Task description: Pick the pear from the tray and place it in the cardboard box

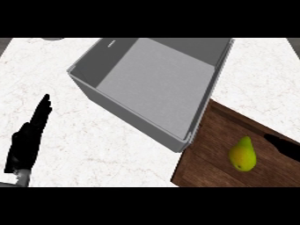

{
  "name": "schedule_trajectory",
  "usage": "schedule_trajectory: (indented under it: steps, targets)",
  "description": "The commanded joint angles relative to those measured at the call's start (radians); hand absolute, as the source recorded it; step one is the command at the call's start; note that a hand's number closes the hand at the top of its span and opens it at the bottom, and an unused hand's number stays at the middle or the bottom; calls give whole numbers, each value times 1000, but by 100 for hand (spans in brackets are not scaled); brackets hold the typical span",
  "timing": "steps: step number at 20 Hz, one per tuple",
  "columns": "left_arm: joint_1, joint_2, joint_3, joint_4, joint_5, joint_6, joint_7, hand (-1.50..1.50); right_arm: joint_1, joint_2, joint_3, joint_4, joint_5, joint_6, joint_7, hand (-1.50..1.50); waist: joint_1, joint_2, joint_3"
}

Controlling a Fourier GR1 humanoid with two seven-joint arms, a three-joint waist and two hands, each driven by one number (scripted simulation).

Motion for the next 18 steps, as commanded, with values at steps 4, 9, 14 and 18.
schedule_trajectory:
  steps: [4, 9, 14, 18]
  targets:
    - [9, -4, -2, -2, 4, -15, 6, 0, 25, -244, 102, -142, -95, 375, 340, -150, 23, 3, -2]
    - [-39, 0, 12, -11, 2, -30, 34, 0, -46, -312, 90, -250, -276, 549, 561, -150, 20, 3, 3]
    - [14, -30, -1, -35, -37, -20, 30, 0, -148, -287, 115, -226, -293, 573, 696, -150, 25, 3, 4]
    - [-13, -60, -5, 18, -70, -14, 6, 0, -146, -219, 235, -273, -157, 455, 791, -150, 16, 3, 3]
